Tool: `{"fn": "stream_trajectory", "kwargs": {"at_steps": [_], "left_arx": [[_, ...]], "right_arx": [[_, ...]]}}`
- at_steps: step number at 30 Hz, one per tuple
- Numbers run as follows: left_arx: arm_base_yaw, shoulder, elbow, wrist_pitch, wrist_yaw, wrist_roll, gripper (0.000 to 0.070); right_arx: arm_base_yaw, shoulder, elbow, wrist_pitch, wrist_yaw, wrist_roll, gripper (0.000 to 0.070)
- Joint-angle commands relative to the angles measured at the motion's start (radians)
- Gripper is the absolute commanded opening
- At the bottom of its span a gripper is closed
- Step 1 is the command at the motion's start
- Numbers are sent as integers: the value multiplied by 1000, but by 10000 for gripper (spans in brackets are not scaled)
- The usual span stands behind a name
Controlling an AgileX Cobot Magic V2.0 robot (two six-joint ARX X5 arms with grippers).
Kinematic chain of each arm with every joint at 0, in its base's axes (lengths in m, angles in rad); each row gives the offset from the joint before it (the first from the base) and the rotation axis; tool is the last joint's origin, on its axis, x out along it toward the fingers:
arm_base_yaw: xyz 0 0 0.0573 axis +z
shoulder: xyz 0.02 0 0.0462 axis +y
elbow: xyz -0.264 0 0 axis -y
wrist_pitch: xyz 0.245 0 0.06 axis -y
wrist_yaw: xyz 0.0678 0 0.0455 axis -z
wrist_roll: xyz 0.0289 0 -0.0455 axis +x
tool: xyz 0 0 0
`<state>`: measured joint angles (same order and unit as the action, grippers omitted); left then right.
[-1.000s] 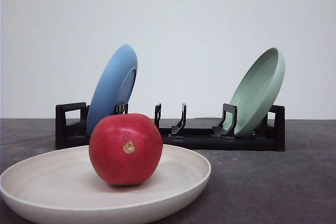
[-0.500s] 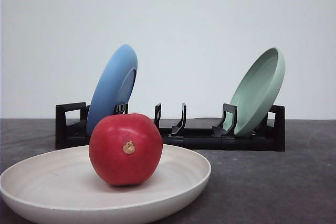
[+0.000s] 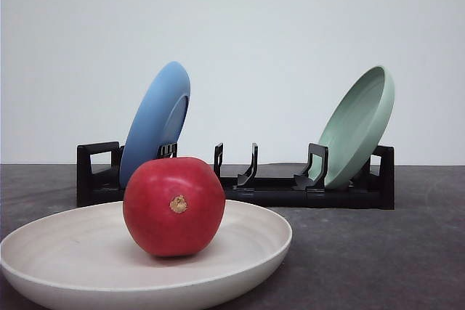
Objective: Place pomegranate in white plate
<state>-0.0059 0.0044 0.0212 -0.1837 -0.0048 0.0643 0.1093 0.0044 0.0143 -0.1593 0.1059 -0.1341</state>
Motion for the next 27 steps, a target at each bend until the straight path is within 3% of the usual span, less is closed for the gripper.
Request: {"fn": "stream_trajectory", "kwargs": {"at_steps": [1, 27], "left_arx": [[1, -2, -9, -3, -3, 14, 0], [1, -2, -9, -3, -3, 14, 0]], "right_arx": [[-2, -1, -3, 2, 0, -8, 7], [-2, -1, -3, 2, 0, -8, 7]]}}
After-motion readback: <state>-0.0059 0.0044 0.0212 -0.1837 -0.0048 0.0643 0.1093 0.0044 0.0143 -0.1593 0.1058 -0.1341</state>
